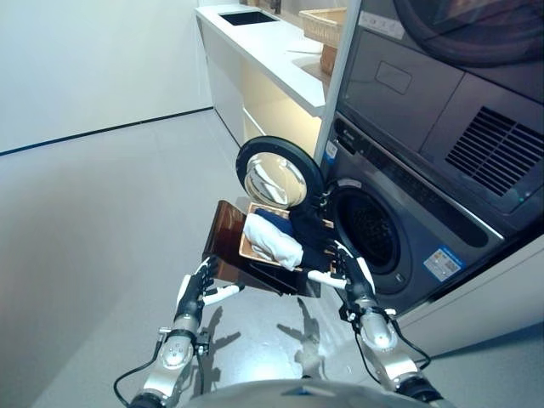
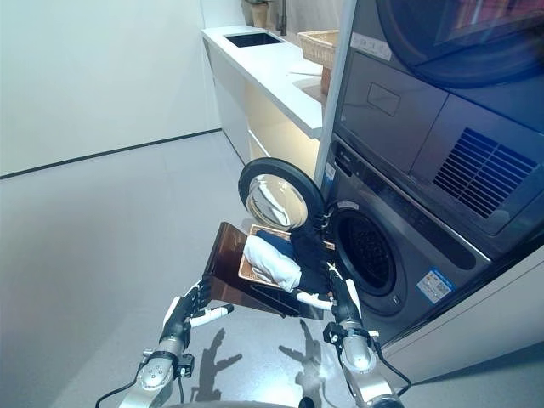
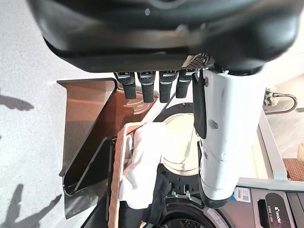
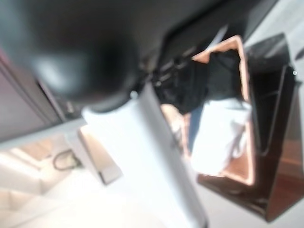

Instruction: Pick up the clothes and place them into the washing machine

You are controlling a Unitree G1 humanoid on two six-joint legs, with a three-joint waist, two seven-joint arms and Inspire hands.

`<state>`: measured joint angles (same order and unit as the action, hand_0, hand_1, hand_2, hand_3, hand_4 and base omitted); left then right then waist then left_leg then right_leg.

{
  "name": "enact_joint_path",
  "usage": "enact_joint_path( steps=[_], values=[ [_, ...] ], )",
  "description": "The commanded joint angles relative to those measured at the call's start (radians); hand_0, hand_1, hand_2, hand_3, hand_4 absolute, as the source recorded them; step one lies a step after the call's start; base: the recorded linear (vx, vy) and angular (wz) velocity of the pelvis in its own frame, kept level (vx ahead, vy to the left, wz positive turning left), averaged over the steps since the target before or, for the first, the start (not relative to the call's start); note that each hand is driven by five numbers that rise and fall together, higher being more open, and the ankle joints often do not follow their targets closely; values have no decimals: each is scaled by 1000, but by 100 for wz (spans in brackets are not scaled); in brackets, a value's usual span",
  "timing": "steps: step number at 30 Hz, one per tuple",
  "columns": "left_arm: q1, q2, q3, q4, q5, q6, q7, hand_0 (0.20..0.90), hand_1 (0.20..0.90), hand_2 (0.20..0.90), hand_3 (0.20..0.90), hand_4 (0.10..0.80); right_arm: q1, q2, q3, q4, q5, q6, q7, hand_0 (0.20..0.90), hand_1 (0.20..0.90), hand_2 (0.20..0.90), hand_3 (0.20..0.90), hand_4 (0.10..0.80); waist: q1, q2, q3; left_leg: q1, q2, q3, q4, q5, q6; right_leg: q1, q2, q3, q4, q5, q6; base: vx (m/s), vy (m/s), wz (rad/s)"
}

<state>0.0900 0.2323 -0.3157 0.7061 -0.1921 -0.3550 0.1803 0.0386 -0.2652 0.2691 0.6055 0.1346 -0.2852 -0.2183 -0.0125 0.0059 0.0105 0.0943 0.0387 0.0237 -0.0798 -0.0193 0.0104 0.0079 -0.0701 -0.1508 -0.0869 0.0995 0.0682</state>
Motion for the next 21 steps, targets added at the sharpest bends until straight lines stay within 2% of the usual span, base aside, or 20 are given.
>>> enact_joint_path(
  steps=[1, 21],
  values=[
    [-102, 13, 46, -12, 3, -101, 19, 900, 900, 900, 900, 800, -69, 11, -58, -49, 4, -113, -19, 900, 900, 900, 900, 800, 6, -26, -19, -50, -43, 1, -7, -27, -20, 16, 11, -2, 0, -56, 38, 0, 0, 0],
    [-99, 7, 54, -8, -28, -107, 5, 900, 900, 900, 900, 800, -66, 12, -57, -58, 4, -112, -14, 900, 900, 900, 900, 800, 2, -27, -15, -56, -44, 3, -7, -24, -21, 10, 11, 0, 0, -51, 39, 0, 0, 0]
  ],
)
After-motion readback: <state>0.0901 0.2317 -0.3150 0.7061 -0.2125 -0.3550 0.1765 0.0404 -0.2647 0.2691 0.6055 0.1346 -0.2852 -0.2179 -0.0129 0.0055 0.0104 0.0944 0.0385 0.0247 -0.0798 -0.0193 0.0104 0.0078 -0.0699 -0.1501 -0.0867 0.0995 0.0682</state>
